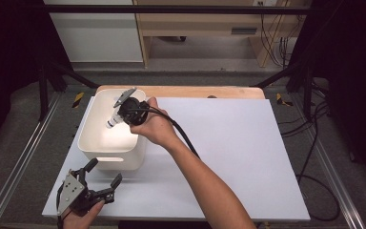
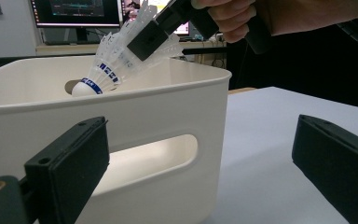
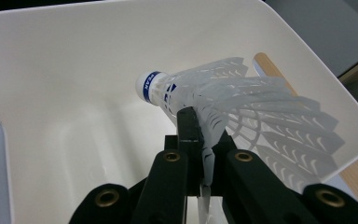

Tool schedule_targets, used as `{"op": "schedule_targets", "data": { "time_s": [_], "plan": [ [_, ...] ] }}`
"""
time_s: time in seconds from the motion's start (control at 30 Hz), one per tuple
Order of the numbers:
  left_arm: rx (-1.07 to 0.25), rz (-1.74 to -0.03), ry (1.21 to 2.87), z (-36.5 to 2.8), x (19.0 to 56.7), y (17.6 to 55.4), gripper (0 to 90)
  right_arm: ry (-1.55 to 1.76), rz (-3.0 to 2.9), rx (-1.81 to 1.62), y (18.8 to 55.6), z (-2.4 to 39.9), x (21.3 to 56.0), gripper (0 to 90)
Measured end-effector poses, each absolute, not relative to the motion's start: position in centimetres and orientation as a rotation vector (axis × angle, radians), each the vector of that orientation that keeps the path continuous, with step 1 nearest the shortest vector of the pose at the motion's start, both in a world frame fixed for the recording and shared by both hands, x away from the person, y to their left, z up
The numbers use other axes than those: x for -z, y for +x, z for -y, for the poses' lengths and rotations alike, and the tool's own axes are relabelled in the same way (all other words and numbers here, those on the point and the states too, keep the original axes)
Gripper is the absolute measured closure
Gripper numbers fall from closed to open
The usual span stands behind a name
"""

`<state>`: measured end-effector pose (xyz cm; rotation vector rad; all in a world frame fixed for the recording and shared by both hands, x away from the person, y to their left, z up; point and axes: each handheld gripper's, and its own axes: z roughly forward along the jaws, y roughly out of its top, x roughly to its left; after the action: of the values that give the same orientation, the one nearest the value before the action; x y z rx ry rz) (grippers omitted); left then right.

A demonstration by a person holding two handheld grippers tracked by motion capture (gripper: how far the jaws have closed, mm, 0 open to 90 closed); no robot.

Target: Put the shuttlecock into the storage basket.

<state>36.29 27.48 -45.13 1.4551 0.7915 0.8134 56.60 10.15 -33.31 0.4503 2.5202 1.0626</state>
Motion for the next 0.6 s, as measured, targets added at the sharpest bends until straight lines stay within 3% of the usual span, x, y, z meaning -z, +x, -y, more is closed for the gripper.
{"op": "schedule_targets", "data": {
  "time_s": [0.6],
  "plan": [
    [-0.814,-0.792,1.457,-27.59,45.14,36.3,3.9,0.445,-2.538,-1.054,56.73,-10.51,34.05,88.8]
  ]
}}
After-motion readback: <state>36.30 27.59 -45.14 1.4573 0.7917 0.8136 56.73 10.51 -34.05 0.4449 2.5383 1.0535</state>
